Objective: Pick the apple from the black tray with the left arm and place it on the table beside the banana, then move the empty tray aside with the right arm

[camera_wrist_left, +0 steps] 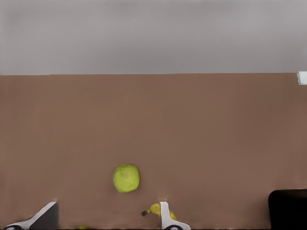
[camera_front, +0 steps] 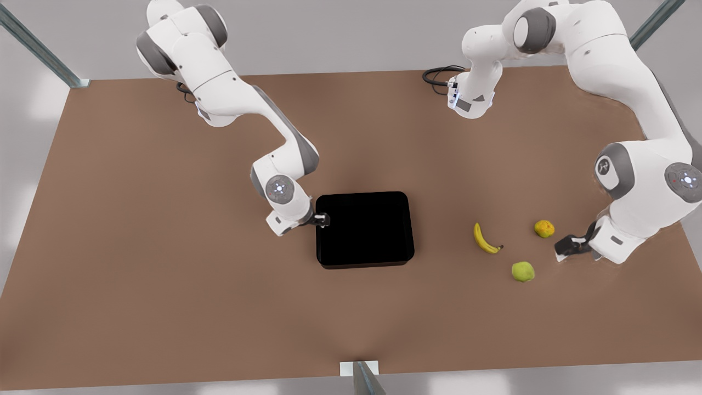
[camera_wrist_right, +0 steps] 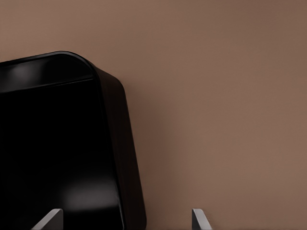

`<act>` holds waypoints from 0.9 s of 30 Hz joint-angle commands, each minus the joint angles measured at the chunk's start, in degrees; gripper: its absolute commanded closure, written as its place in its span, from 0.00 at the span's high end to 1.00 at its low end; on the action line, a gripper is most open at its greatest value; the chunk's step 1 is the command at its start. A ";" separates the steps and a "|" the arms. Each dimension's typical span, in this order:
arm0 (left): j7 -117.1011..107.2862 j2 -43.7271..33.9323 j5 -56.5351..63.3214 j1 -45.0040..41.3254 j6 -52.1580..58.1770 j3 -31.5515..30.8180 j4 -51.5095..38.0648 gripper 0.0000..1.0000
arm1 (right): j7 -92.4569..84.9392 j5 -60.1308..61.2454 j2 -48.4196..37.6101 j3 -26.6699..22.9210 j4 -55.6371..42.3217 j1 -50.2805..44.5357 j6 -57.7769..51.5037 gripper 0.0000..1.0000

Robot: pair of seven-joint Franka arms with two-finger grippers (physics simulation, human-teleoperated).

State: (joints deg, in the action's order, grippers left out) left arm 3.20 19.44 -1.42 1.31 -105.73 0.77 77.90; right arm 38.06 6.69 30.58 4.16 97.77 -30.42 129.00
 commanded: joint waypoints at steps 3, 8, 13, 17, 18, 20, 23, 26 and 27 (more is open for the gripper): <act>1.64 -6.96 1.95 -0.26 8.97 -0.16 7.18 1.00 | 3.35 0.16 0.80 1.55 0.14 0.01 2.66 1.00; 1.73 -6.00 2.56 -0.35 8.44 -0.16 7.18 1.00 | -6.85 0.16 4.49 1.55 0.05 1.86 2.66 0.99; 1.73 -5.73 2.56 -0.35 8.09 -0.16 7.09 1.00 | -7.21 -0.19 6.78 1.55 -1.62 1.42 2.75 0.98; 1.73 -5.56 2.56 -0.35 8.00 -0.16 7.17 1.00 | -7.12 0.08 6.78 1.55 -1.71 1.42 2.66 0.82; 1.73 -5.38 2.56 -0.35 8.00 -0.16 7.09 1.00 | -7.03 0.16 7.13 1.55 -1.71 1.42 2.66 0.82; 1.73 -5.38 2.56 -0.35 8.00 -0.16 7.09 1.00 | -7.03 0.16 7.57 1.55 -1.71 1.42 2.75 0.74; 1.73 -5.38 2.65 -0.35 7.91 -0.16 7.09 1.00 | -6.77 0.25 7.66 1.55 -2.15 1.42 2.66 0.50; 1.73 -5.29 2.65 -0.35 7.91 -0.16 7.09 1.00 | -7.03 0.16 7.66 1.55 -2.24 1.42 2.57 0.29; 1.73 -5.29 2.65 -0.35 7.91 -0.16 7.09 1.00 | -6.94 0.16 7.57 1.55 -3.56 1.42 2.48 0.22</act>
State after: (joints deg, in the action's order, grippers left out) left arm 4.57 14.23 1.18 0.97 -97.86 0.62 85.02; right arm 33.33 6.95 38.26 5.72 94.72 -29.00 131.63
